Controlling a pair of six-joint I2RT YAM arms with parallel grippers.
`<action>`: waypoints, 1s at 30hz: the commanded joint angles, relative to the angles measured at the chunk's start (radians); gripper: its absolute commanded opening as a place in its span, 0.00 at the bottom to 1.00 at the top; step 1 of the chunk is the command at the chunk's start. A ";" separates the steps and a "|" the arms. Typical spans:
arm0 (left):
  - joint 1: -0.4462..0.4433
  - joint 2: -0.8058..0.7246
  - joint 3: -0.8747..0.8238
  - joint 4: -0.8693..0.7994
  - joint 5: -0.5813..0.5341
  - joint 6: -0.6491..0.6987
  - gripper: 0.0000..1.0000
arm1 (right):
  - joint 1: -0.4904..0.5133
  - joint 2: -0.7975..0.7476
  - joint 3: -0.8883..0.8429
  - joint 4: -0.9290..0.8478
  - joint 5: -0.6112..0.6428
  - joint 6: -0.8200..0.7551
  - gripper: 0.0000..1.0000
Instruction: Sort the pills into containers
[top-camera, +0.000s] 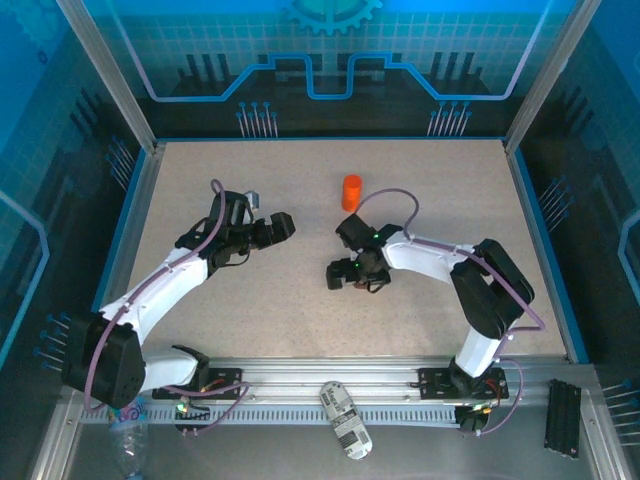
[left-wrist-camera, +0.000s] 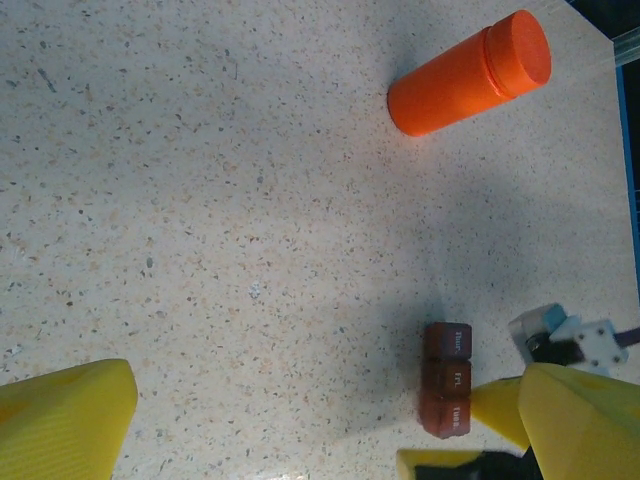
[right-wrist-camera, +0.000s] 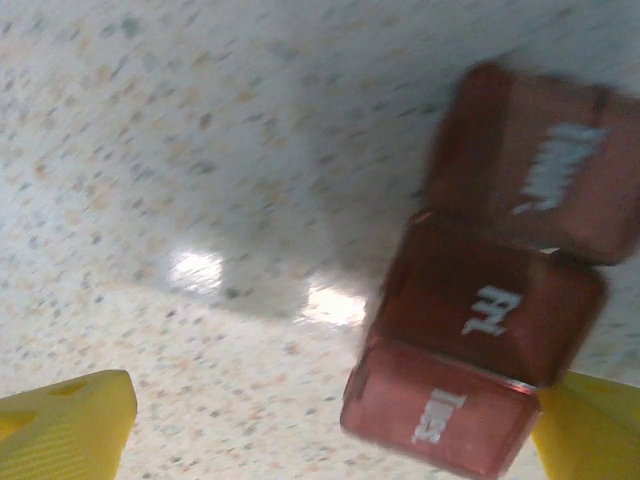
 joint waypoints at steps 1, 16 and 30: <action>-0.003 -0.033 -0.014 -0.014 -0.023 0.032 0.99 | 0.063 0.040 0.064 0.025 -0.048 0.055 1.00; 0.066 -0.031 -0.080 0.038 0.002 -0.013 0.99 | 0.038 -0.146 0.094 0.019 0.079 -0.019 1.00; 0.067 -0.061 -0.099 0.012 -0.026 -0.017 0.99 | 0.036 -0.085 0.052 0.031 -0.063 -0.074 1.00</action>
